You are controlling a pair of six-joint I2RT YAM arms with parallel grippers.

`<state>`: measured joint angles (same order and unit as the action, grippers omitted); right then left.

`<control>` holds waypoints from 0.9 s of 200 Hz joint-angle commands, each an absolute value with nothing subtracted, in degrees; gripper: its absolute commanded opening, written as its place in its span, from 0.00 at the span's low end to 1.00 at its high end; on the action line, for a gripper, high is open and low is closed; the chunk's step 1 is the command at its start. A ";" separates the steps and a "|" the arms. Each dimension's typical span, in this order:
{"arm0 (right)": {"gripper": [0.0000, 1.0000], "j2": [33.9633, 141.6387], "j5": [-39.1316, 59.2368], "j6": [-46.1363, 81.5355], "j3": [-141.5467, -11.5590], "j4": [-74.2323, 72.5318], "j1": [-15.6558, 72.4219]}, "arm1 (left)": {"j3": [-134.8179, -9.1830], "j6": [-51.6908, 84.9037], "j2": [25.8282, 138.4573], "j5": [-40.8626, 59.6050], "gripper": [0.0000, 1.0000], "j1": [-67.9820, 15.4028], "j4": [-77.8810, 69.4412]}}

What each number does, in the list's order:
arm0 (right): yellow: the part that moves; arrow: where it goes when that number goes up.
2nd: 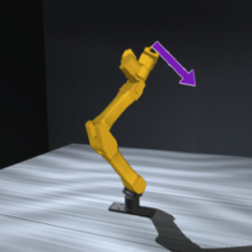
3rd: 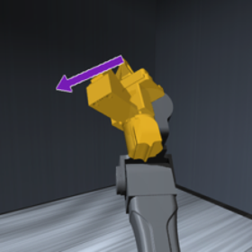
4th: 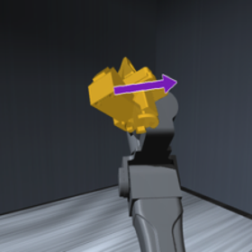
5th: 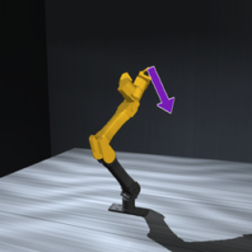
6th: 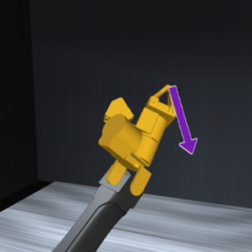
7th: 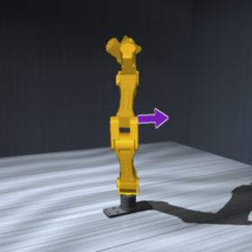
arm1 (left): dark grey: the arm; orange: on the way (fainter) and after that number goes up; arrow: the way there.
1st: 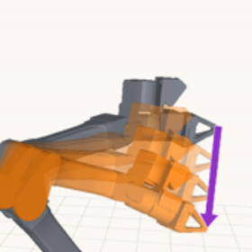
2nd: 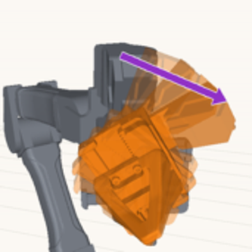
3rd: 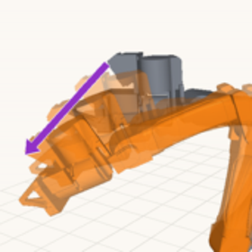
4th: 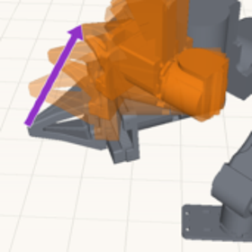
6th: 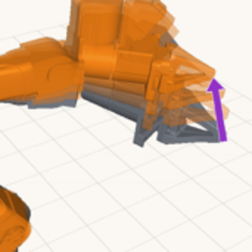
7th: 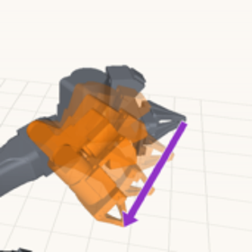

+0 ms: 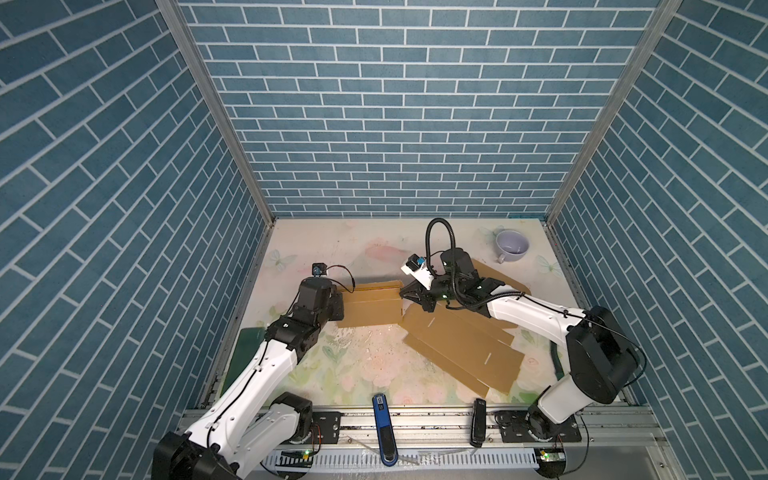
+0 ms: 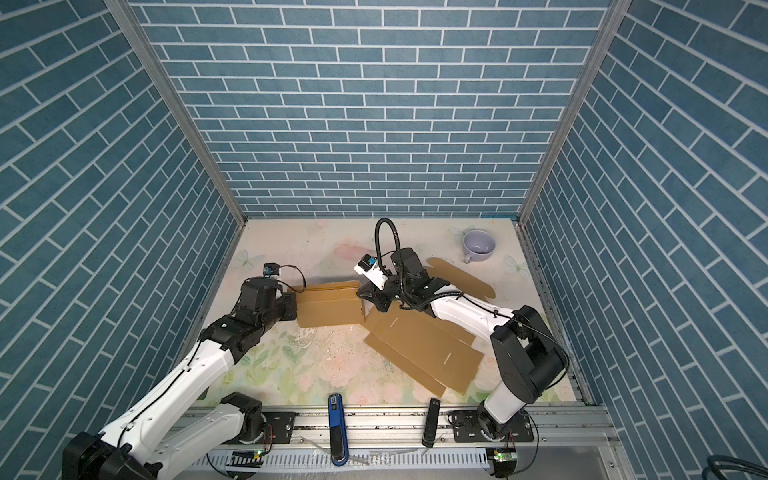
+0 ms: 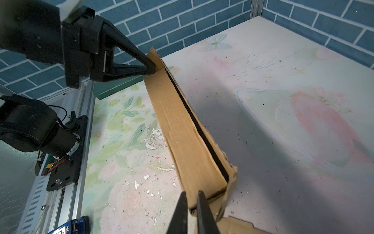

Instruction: Fold the paper box

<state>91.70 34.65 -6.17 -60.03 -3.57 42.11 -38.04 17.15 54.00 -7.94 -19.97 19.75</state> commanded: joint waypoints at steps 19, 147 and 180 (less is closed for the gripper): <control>0.11 91.49 34.30 -4.14 -59.90 -5.94 42.45 | -35.93 16.97 53.81 -9.02 0.00 -21.45 21.43; 0.13 88.35 11.84 10.12 -80.91 32.22 44.43 | -35.33 17.58 52.14 -11.14 0.00 -21.64 21.53; 0.13 91.60 10.46 12.75 -83.40 34.40 46.71 | -35.33 17.59 52.27 -10.92 0.00 -21.67 21.46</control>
<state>88.31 14.39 8.67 -81.28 26.11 44.86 -36.60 17.39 52.45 -10.66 -21.30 19.03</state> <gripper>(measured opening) 0.131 0.053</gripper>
